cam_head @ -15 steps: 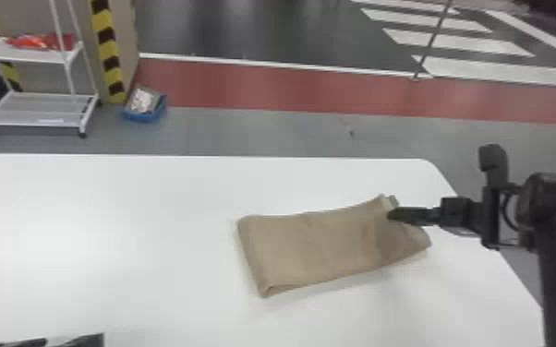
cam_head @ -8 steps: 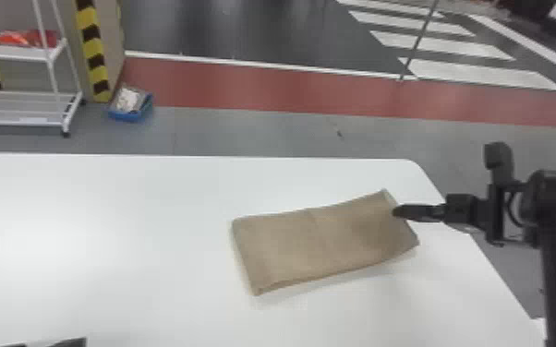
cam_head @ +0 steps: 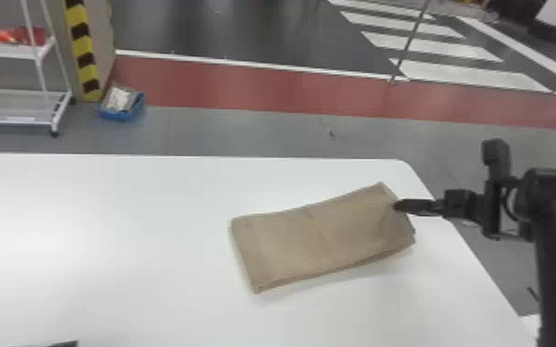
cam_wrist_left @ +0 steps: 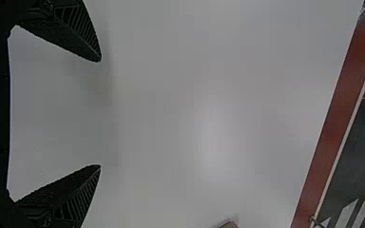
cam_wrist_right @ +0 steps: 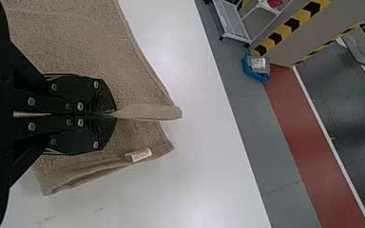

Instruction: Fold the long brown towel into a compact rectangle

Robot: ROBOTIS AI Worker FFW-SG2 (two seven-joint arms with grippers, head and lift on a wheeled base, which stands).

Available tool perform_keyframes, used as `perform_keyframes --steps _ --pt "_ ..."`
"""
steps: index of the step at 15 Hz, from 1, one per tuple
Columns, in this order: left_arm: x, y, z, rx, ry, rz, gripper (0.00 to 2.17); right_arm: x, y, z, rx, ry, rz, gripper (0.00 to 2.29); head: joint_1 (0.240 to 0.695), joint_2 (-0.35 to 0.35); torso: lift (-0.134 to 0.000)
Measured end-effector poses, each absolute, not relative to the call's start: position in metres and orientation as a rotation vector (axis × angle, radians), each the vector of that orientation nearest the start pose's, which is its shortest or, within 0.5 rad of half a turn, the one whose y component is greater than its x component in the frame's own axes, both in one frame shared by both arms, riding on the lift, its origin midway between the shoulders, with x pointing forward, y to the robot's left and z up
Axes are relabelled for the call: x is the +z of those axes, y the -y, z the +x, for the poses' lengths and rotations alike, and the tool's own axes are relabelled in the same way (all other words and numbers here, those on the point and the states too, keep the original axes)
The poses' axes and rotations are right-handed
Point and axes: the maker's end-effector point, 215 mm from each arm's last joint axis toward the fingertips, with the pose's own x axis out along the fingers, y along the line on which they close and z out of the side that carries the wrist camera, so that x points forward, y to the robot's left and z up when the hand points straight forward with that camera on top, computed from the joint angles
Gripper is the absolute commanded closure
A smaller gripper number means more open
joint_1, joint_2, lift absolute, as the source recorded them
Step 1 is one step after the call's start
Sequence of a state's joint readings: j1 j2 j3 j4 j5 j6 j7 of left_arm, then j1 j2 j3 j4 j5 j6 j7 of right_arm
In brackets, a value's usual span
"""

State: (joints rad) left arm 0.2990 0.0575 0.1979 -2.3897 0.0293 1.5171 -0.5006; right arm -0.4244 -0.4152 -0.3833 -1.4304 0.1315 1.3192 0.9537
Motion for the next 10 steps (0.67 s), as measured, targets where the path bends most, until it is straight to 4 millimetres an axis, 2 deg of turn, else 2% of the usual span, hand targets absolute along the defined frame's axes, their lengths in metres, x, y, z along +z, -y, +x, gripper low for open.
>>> perform_keyframes --steps 3,6,8,10 --pt "-0.445 -0.224 0.353 -0.277 -0.961 -0.244 0.08 -0.388 0.461 0.536 0.185 -0.865 0.4 1.26 0.695 -0.292 -0.124" --pt "-0.445 -0.225 0.353 -0.276 -0.959 -0.243 0.08 -0.402 0.448 0.534 0.2 -0.895 0.391 1.26 0.695 -0.281 -0.124" --pt "-0.443 -0.225 0.353 -0.275 -0.958 -0.242 0.08 -0.393 0.45 0.535 0.199 -0.87 0.413 1.26 0.695 -0.273 -0.124" --pt "-0.442 -0.226 0.353 -0.273 -0.957 -0.242 0.08 -0.373 0.477 0.532 0.164 -0.83 0.448 1.26 0.695 -0.301 -0.124"
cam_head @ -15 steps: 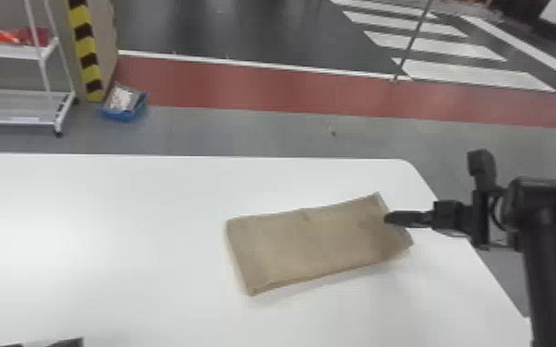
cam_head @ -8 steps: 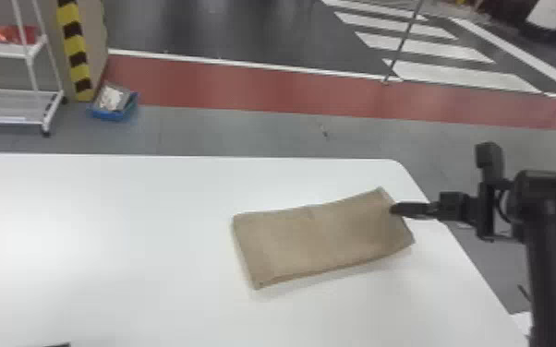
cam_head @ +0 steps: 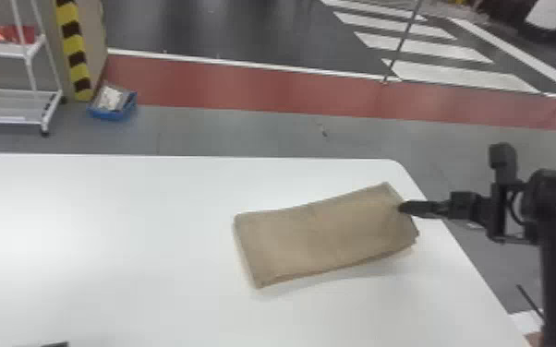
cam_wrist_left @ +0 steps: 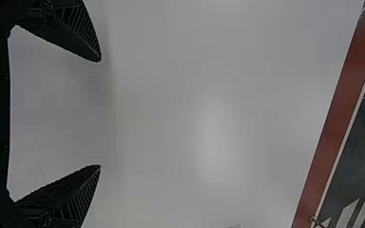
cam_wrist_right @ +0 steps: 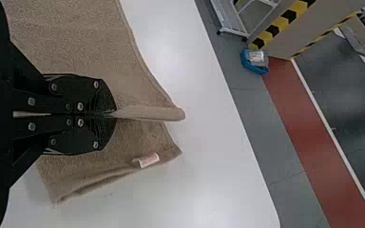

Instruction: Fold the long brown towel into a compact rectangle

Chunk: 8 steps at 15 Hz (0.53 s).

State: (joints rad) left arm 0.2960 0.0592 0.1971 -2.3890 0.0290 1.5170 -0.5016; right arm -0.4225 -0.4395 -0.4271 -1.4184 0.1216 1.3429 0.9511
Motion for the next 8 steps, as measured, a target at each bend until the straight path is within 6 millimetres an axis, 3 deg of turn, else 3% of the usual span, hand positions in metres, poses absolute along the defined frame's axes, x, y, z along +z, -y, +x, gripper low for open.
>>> perform_keyframes --steps 4,7,8 --pt "-0.442 -0.222 0.354 -0.281 -0.956 -0.24 0.08 -0.391 0.495 0.527 0.118 -0.851 0.444 1.26 0.695 -0.336 -0.124" --pt "-0.443 -0.224 0.352 -0.276 -0.961 -0.237 0.08 -0.399 0.483 0.531 0.142 -0.871 0.419 1.26 0.695 -0.325 -0.124" --pt "-0.444 -0.224 0.352 -0.275 -0.964 -0.238 0.08 -0.393 0.484 0.532 0.143 -0.857 0.434 1.26 0.695 -0.319 -0.124"
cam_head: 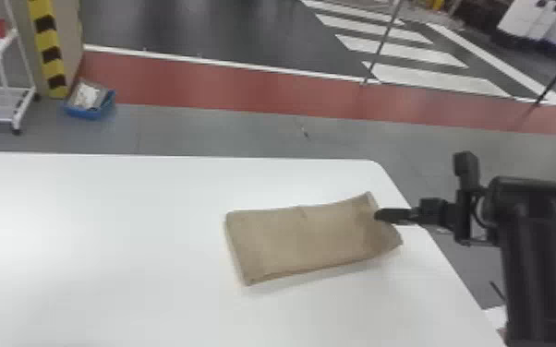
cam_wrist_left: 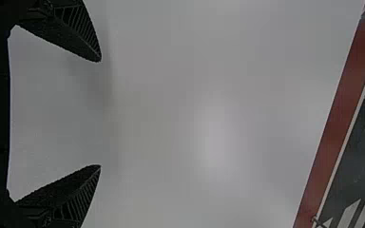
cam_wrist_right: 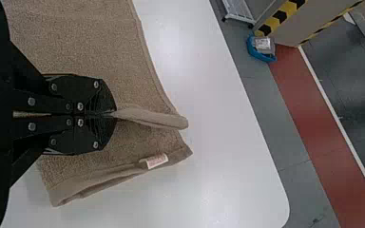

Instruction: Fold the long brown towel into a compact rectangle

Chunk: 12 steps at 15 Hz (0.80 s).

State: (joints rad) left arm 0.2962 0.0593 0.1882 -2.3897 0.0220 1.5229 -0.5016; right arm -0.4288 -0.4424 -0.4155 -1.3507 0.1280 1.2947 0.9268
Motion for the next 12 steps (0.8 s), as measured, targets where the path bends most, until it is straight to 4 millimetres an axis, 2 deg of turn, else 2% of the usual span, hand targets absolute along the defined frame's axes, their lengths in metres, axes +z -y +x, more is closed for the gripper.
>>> perform_keyframes --steps 2,3,5,6,7,8,10,12 --pt "-0.444 -0.226 0.35 -0.268 -0.968 -0.238 0.08 -0.371 0.509 0.528 0.105 -0.816 0.466 1.26 0.695 -0.34 -0.124" --pt "-0.444 -0.228 0.351 -0.265 -0.965 -0.239 0.08 -0.375 0.517 0.524 0.089 -0.83 0.46 1.26 0.695 -0.35 -0.124" --pt "-0.444 -0.226 0.352 -0.271 -0.964 -0.239 0.08 -0.398 0.52 0.52 0.075 -0.864 0.426 1.25 0.695 -0.35 -0.124" --pt "-0.444 -0.224 0.352 -0.275 -0.964 -0.239 0.08 -0.406 0.52 0.522 0.073 -0.869 0.417 0.95 0.695 -0.35 -0.124" --pt "-0.444 -0.222 0.352 -0.277 -0.965 -0.239 0.08 -0.408 0.521 0.526 0.073 -0.868 0.411 0.19 0.695 -0.35 -0.124" --pt "-0.445 -0.223 0.351 -0.275 -0.966 -0.238 0.08 -0.408 0.523 0.528 0.07 -0.866 0.409 0.0 0.695 -0.35 -0.124" --pt "-0.446 -0.224 0.35 -0.273 -0.969 -0.237 0.08 -0.404 0.528 0.527 0.062 -0.859 0.418 0.0 0.695 -0.35 -0.124" --pt "-0.448 -0.226 0.349 -0.269 -0.972 -0.238 0.08 -0.396 0.544 0.521 0.036 -0.863 0.412 0.0 0.695 -0.35 -0.124"
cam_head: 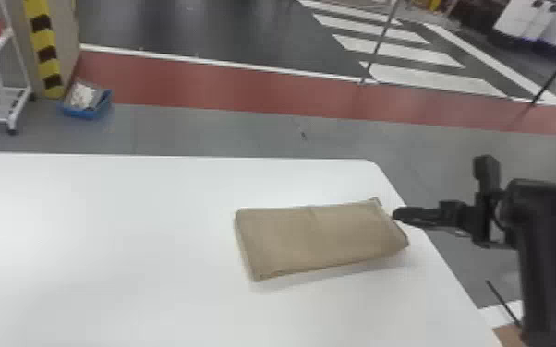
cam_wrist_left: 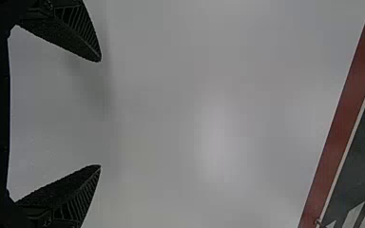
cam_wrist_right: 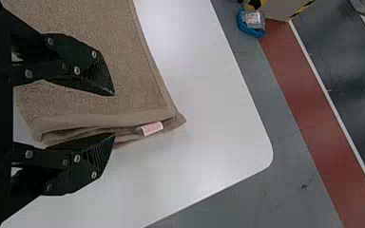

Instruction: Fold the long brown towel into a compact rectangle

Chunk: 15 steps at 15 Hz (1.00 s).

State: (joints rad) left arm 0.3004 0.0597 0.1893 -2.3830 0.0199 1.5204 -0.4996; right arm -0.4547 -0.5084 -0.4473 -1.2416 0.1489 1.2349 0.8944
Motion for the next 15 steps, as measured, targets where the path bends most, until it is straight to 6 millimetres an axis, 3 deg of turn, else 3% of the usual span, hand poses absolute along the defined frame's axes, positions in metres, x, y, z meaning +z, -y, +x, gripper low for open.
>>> perform_keyframes --steps 3,9,15 --pt "-0.449 -0.224 0.35 -0.273 -0.973 -0.238 0.08 -0.397 0.563 0.511 -0.001 -0.892 0.371 0.01 0.695 -0.35 -0.124" --pt "-0.451 -0.228 0.347 -0.266 -0.978 -0.242 0.09 -0.431 0.576 0.52 -0.025 -0.943 0.22 0.08 0.695 -0.35 -0.124" --pt "-0.452 -0.232 0.344 -0.26 -0.979 -0.245 0.09 -0.449 0.564 0.529 -0.002 -0.965 0.162 0.62 0.695 -0.35 -0.124"
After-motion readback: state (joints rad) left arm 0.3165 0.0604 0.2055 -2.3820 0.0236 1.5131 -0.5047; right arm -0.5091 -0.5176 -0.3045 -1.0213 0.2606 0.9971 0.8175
